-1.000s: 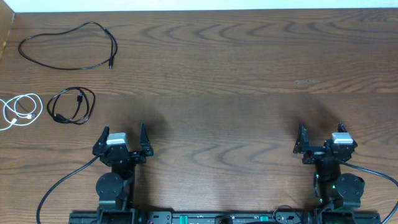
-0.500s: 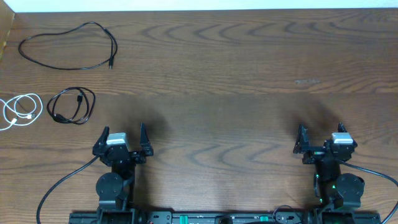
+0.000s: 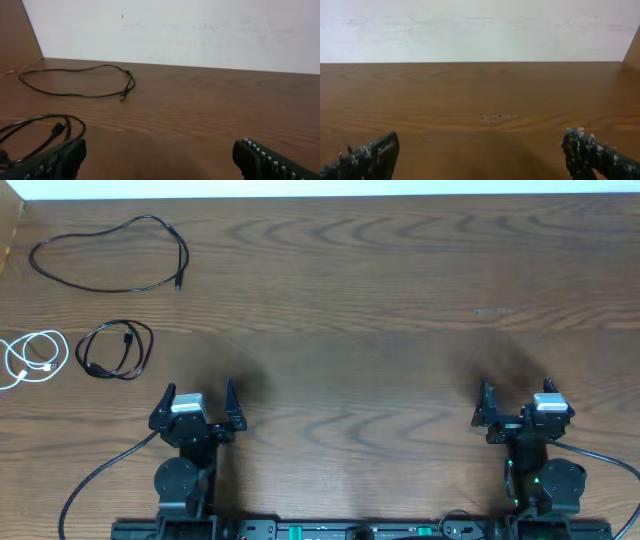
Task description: Untangle cables
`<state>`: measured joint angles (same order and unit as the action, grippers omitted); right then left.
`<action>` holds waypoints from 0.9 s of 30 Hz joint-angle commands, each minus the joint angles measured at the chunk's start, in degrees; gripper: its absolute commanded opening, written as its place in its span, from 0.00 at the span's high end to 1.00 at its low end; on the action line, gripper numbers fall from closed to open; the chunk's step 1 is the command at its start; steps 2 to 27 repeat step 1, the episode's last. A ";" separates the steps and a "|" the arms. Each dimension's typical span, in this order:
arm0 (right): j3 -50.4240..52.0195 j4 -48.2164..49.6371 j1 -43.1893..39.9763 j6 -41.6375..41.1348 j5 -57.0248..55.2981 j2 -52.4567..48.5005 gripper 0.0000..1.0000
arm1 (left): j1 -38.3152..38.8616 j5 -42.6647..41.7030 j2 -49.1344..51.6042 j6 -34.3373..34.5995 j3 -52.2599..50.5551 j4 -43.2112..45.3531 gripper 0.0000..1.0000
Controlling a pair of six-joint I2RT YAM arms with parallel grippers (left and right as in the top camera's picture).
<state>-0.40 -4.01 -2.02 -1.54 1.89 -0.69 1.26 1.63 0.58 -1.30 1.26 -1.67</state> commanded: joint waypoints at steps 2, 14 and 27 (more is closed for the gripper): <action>0.07 -0.28 -0.24 -0.74 -0.24 0.33 0.01 | 0.17 0.52 -0.35 0.02 -1.03 -2.40 0.02; 0.07 -0.28 -0.24 -0.74 -0.24 0.33 0.01 | 0.17 0.52 -0.35 0.02 -1.03 -2.40 0.02; 0.07 -0.28 -0.24 -0.74 -0.24 0.33 0.01 | 0.17 0.52 -0.35 0.02 -1.03 -2.40 0.02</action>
